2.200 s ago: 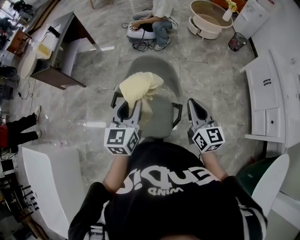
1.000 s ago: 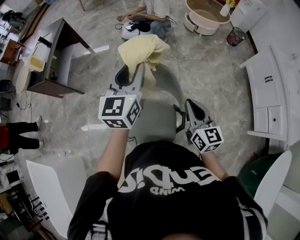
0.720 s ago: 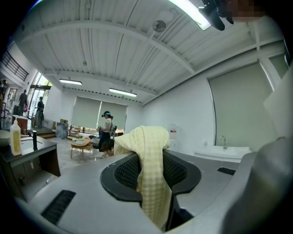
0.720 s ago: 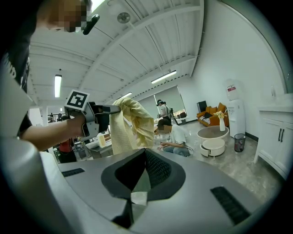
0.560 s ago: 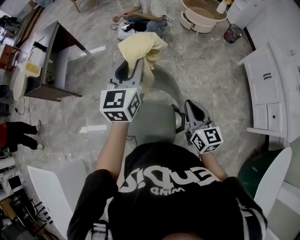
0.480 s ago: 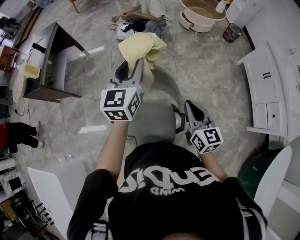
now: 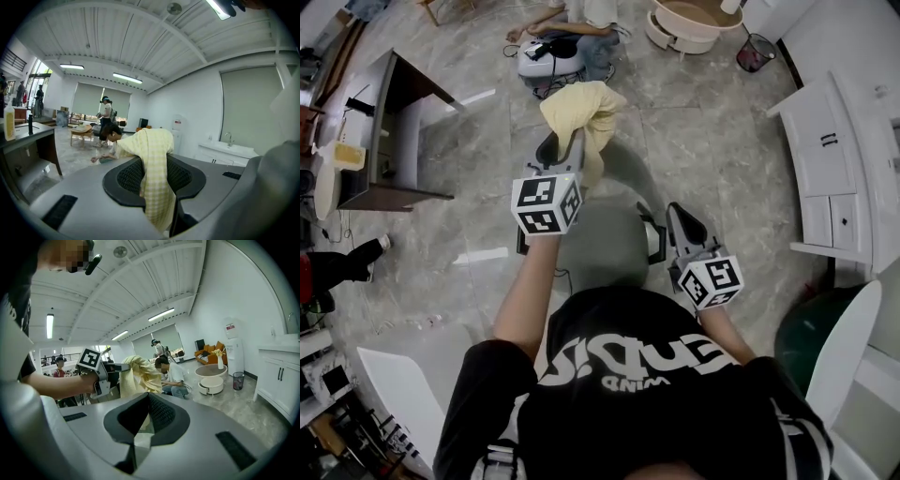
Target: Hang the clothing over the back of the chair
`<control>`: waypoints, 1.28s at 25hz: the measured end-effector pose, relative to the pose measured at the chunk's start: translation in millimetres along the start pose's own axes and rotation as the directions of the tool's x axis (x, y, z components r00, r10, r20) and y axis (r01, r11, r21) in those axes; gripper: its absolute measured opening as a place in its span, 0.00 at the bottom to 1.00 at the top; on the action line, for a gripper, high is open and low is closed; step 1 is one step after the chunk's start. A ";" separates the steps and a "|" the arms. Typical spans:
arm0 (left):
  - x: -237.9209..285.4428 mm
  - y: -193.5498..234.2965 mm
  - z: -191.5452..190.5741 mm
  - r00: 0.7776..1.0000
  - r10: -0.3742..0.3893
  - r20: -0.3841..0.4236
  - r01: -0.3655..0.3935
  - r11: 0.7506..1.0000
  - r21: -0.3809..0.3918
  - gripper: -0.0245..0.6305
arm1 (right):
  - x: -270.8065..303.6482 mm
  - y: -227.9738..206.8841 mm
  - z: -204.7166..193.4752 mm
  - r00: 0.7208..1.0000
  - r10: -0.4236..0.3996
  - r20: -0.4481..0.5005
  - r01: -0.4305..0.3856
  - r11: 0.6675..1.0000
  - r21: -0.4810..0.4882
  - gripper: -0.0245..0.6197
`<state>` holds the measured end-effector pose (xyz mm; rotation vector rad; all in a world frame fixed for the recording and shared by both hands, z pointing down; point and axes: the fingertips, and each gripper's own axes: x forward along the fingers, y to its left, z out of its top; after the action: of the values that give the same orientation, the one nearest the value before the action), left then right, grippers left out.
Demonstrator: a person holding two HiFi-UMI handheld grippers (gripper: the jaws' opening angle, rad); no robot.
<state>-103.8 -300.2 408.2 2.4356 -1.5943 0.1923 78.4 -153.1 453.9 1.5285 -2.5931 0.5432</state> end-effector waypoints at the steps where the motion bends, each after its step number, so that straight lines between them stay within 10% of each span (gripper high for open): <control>1: 3.5 1.2 -6.7 1.000 -0.001 -0.012 0.001 1.000 -0.006 0.24 | 0.7 -1.3 -1.1 1.000 -0.004 -0.004 0.004 1.000 0.002 0.06; 32: 79.6 24.7 -178.9 0.939 0.034 -0.341 -0.056 0.997 -0.054 0.33 | 8.3 -7.7 -30.2 0.994 -0.013 -0.111 0.015 1.000 0.010 0.06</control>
<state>-92.1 -334.3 602.2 2.1731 -1.4762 0.5312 77.7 -153.0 486.2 1.4738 -2.4990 0.6237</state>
